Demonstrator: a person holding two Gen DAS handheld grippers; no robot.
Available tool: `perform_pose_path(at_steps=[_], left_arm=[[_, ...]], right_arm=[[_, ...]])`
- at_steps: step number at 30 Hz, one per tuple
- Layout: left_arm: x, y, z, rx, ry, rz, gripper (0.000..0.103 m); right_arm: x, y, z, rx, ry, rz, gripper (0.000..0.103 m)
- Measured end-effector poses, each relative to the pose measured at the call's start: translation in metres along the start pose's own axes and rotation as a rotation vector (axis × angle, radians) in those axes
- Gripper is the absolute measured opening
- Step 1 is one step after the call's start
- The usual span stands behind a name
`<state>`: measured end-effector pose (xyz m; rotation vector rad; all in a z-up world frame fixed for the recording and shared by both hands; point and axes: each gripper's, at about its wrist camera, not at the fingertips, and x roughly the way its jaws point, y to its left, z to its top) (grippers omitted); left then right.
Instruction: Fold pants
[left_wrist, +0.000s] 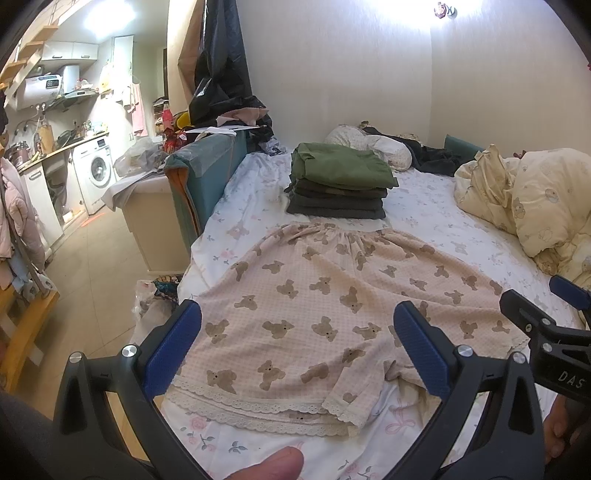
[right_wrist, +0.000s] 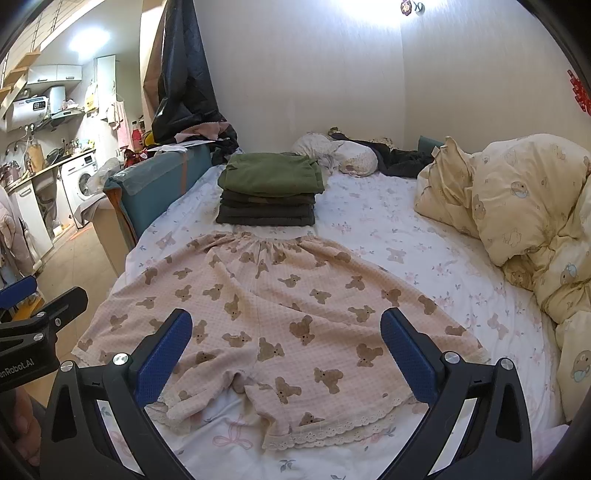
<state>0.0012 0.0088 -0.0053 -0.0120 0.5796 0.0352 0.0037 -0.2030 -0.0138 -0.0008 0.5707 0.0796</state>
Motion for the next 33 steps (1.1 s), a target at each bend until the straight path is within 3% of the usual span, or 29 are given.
perform_pose_path(at_steps=[29,33], left_arm=[[0.002,-0.004,0.004,-0.001,0.007,0.002,0.102],[0.013,-0.010,0.016,0.020,0.086,-0.048,0.102]], right_arm=[[0.000,-0.002,0.000,0.005,0.004,-0.002,0.103],[0.004,-0.009,-0.001,0.002,0.020,0.010,0.103]])
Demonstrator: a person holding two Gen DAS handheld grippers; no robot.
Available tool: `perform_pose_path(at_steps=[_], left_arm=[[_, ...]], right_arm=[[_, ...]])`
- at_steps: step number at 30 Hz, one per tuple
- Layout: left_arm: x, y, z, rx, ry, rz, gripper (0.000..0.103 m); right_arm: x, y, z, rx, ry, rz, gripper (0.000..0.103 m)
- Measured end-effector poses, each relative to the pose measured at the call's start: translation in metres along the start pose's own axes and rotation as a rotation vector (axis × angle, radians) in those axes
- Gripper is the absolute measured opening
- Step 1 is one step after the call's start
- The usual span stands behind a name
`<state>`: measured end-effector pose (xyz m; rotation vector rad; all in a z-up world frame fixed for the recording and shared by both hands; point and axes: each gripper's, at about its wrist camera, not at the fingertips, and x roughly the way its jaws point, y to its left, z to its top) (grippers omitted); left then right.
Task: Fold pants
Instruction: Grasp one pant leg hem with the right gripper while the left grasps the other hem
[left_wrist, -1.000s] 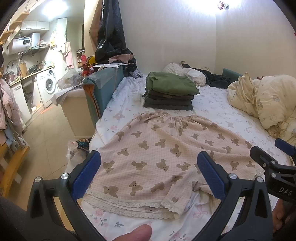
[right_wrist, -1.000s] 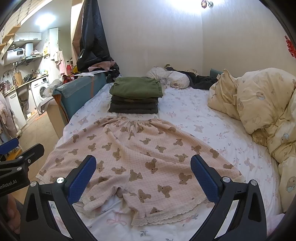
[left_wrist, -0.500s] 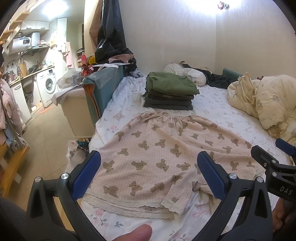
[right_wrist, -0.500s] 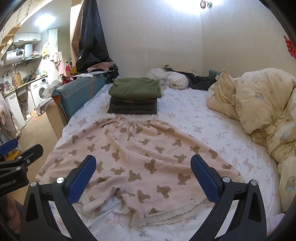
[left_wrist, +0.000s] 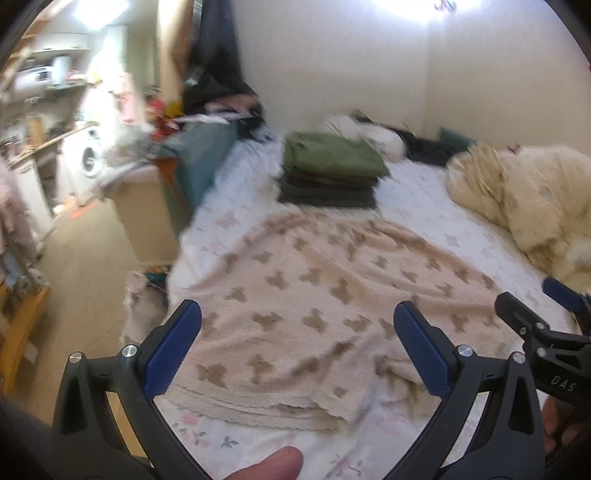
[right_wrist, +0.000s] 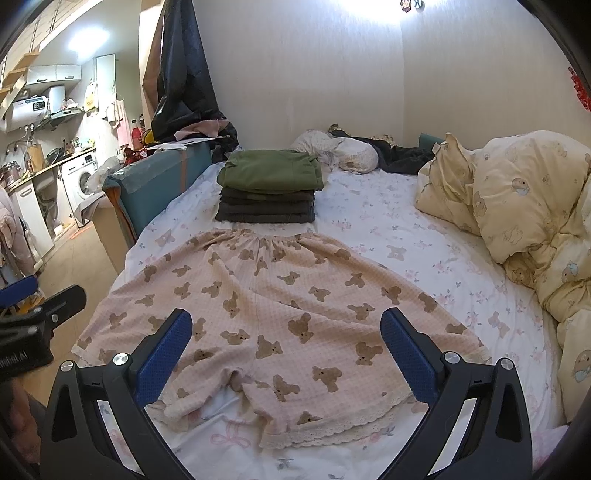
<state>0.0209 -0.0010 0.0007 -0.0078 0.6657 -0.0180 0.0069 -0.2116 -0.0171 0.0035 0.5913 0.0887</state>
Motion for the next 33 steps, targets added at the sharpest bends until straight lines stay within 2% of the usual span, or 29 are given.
perform_pose_path(at_steps=[3,5,8,10,13,14,17,18,19,21,23,24,25,27,29,31,32,33], left_arm=[[0.010,-0.002,0.019,-0.004,0.048,-0.009,0.102],[0.016,-0.001,0.019,-0.015,0.082,0.014,0.102],[0.028,0.001,0.018,-0.052,0.163,-0.013,0.102],[0.037,0.002,0.015,-0.060,0.213,-0.039,0.102],[0.041,0.010,0.011,-0.090,0.219,-0.011,0.102],[0.044,0.011,0.010,-0.092,0.222,0.001,0.102],[0.049,0.015,0.010,-0.110,0.224,0.018,0.102],[0.050,0.015,0.009,-0.109,0.224,0.027,0.102],[0.052,0.016,0.008,-0.105,0.225,0.036,0.102],[0.058,0.015,0.005,-0.090,0.231,0.054,0.102],[0.064,0.014,0.004,-0.072,0.235,0.068,0.102],[0.066,0.013,0.003,-0.061,0.235,0.074,0.102],[0.069,0.013,0.003,-0.053,0.239,0.081,0.102],[0.073,0.014,0.006,-0.038,0.242,0.092,0.102],[0.077,0.015,0.013,-0.035,0.258,0.104,0.102],[0.083,0.018,0.022,-0.050,0.273,0.108,0.102],[0.086,0.017,0.028,-0.044,0.277,0.110,0.102],[0.089,0.017,0.035,-0.030,0.278,0.117,0.102]], right_arm=[[0.004,-0.032,0.004,0.036,0.063,0.003,0.103],[0.006,-0.071,0.009,0.117,0.106,-0.068,0.103],[0.019,-0.130,0.012,0.280,0.192,-0.117,0.103],[0.034,-0.178,0.010,0.403,0.240,-0.176,0.103],[0.063,-0.226,0.000,0.514,0.322,-0.246,0.103],[0.083,-0.246,-0.008,0.558,0.380,-0.247,0.101],[0.123,-0.283,-0.035,0.648,0.475,-0.300,0.090],[0.133,-0.293,-0.044,0.690,0.498,-0.298,0.083],[0.140,-0.298,-0.050,0.711,0.511,-0.300,0.081],[0.157,-0.308,-0.069,0.738,0.561,-0.361,0.081],[0.169,-0.311,-0.079,0.775,0.593,-0.329,0.071],[0.174,-0.307,-0.080,0.765,0.604,-0.296,0.056],[0.175,-0.303,-0.077,0.745,0.598,-0.287,0.035],[0.169,-0.293,-0.069,0.751,0.549,-0.207,0.005],[0.155,-0.280,-0.053,0.694,0.482,-0.209,0.004],[0.141,-0.261,-0.031,0.583,0.395,-0.188,0.004],[0.129,-0.242,-0.013,0.481,0.332,-0.161,0.004],[0.123,-0.228,-0.004,0.428,0.304,-0.130,0.004]])
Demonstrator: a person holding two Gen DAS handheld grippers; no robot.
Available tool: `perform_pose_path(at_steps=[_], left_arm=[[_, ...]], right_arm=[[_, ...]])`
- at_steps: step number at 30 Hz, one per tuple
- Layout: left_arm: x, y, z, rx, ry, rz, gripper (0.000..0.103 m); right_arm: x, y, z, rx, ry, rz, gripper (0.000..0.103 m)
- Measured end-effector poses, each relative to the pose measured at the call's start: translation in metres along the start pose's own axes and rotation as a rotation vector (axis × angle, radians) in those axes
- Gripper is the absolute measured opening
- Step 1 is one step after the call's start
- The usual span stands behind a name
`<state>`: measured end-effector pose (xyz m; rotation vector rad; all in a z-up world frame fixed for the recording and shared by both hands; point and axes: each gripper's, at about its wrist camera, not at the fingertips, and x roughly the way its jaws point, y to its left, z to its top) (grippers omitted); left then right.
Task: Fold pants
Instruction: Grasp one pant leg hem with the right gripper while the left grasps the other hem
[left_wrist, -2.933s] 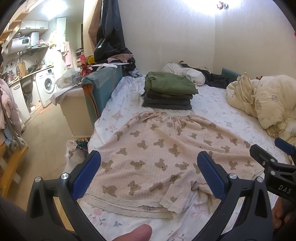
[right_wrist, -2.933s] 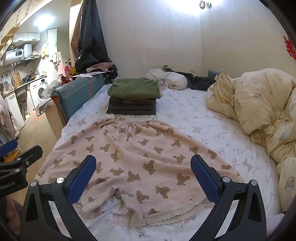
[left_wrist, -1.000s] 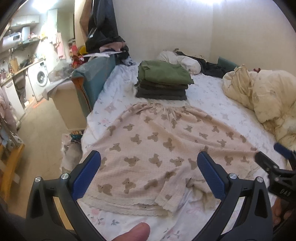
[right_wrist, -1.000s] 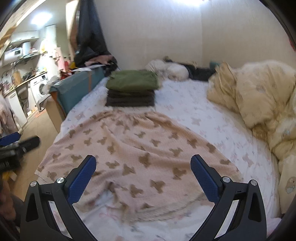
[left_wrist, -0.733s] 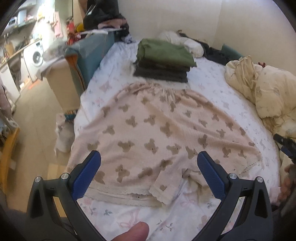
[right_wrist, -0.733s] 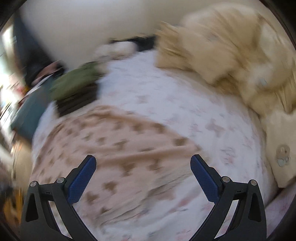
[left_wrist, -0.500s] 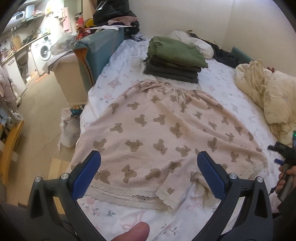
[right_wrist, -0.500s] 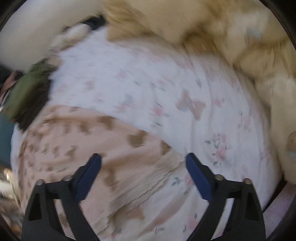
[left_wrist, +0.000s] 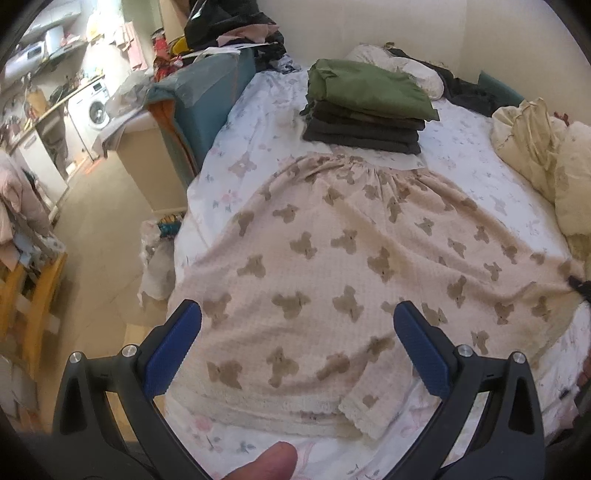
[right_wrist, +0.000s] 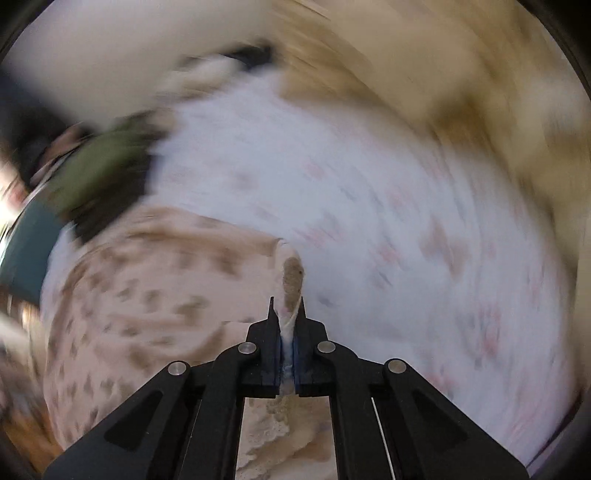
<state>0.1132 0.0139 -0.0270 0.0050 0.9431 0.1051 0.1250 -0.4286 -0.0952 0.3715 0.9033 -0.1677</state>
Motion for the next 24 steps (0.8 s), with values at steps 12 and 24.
perform_pose_path(at_steps=[12,24], left_arm=[[0.072,-0.065,0.100,0.094,0.199,-0.099,0.102],[0.201,-0.233,0.167,0.223,0.381,-0.135,0.087]], right_arm=[[-0.025,0.102,-0.094,-0.102,0.312,0.361,0.003],[0.032,0.049,-0.123,0.117,0.481,0.261,0.003]])
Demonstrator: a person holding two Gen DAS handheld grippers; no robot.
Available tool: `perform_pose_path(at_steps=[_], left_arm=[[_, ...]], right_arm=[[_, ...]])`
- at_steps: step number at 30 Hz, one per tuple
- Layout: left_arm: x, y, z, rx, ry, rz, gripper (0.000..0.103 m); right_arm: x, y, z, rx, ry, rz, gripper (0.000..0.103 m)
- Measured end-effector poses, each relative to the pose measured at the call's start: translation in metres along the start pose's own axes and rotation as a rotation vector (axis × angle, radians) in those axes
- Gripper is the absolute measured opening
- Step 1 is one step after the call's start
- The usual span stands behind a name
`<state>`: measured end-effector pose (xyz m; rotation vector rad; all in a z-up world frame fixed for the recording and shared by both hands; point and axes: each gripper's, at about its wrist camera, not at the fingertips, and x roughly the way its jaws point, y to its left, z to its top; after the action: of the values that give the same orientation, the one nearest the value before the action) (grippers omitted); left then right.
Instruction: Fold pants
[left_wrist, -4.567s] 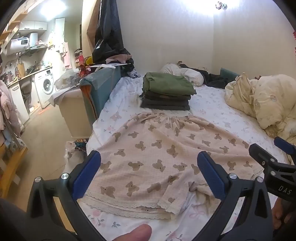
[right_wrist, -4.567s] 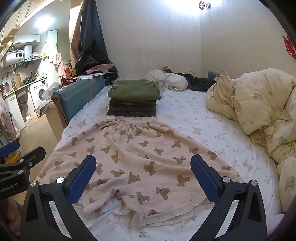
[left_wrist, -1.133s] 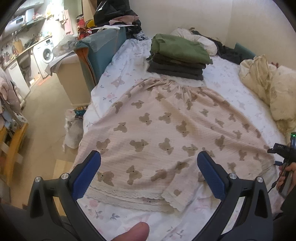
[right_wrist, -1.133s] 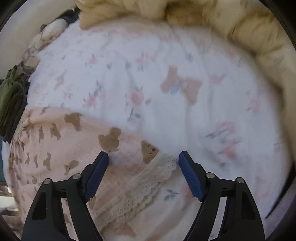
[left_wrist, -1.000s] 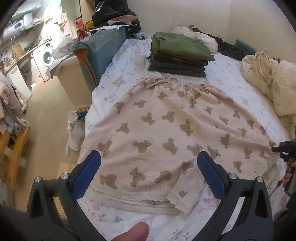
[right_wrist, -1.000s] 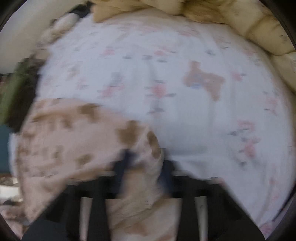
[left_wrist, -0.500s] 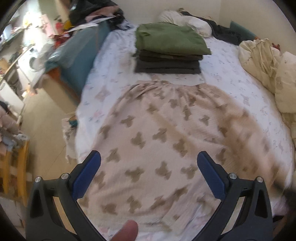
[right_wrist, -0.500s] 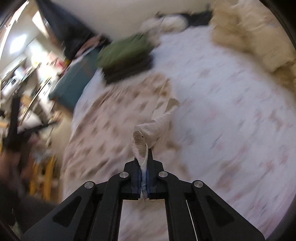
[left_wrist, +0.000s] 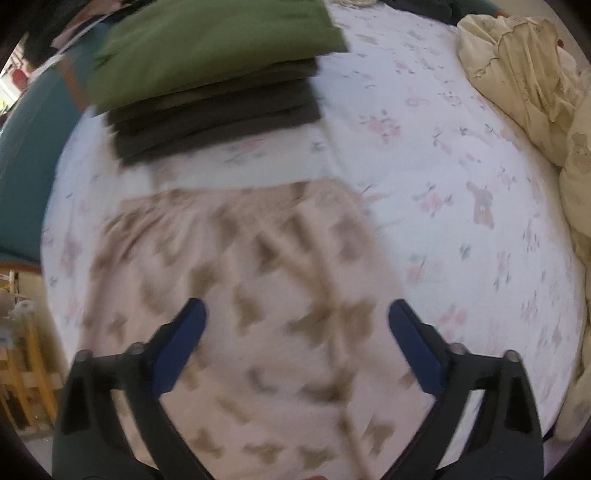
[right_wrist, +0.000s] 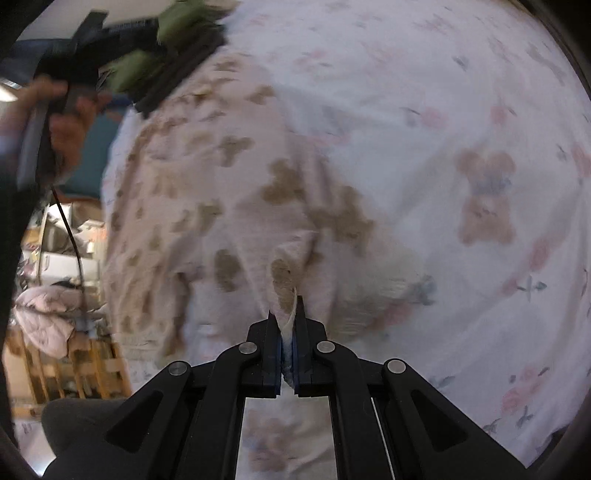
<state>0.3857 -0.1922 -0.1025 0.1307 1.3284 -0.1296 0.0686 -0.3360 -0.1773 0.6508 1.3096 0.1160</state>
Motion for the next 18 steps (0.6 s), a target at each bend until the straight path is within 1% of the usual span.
perform_pose_path(at_steps=[1,2,3,4,5,6,7,8,11,12,13,14,15,17,18], left_arm=[[0.007,-0.007,0.005,-0.009,0.021,-0.019,0.083],[0.017,-0.016,0.009,-0.007,0.050,-0.033,0.082],[0.027,-0.029,0.014,0.017,0.067,-0.034,0.080],[0.034,-0.037,0.017,0.038,0.065,-0.014,0.076],[0.042,-0.043,0.020,0.050,0.066,0.017,0.075],[0.055,-0.050,0.022,0.054,0.083,0.027,0.074],[0.061,-0.053,0.024,0.054,0.095,0.021,0.071],[0.073,-0.058,0.025,0.054,0.112,0.011,0.071],[0.090,-0.070,0.026,0.089,0.118,0.038,0.068],[0.096,-0.075,0.025,0.094,0.124,0.021,0.061],[0.100,-0.075,0.023,0.070,0.133,-0.001,0.053],[0.104,-0.074,0.022,0.056,0.141,-0.006,0.048],[0.108,-0.075,0.019,0.052,0.142,-0.007,0.039],[0.109,-0.078,0.017,0.090,0.116,0.009,0.027],[0.108,-0.078,0.017,0.111,0.106,0.028,0.002]], right_arm=[[0.001,-0.007,0.000,0.020,0.009,0.000,0.003],[-0.002,-0.010,0.002,0.016,0.008,0.013,0.003],[-0.001,-0.010,0.002,0.011,0.001,-0.002,0.003],[-0.001,-0.012,0.003,0.015,0.000,-0.011,0.003],[0.001,-0.013,0.004,0.025,0.018,0.005,0.003],[0.003,-0.012,0.004,0.024,0.023,0.008,0.003],[0.002,-0.010,0.004,0.009,0.016,0.002,0.003],[0.001,-0.009,0.004,0.001,0.010,-0.002,0.003],[-0.001,-0.010,0.006,0.009,0.006,0.005,0.003],[-0.001,-0.010,0.006,0.010,0.009,0.010,0.003],[0.000,-0.008,0.007,0.002,0.013,0.015,0.003],[0.000,-0.007,0.007,-0.004,0.014,0.018,0.003],[0.000,-0.004,0.008,-0.010,0.015,0.027,0.003],[0.001,0.000,0.009,-0.019,0.012,0.033,0.003],[0.001,0.002,0.009,-0.026,0.011,0.033,0.003]])
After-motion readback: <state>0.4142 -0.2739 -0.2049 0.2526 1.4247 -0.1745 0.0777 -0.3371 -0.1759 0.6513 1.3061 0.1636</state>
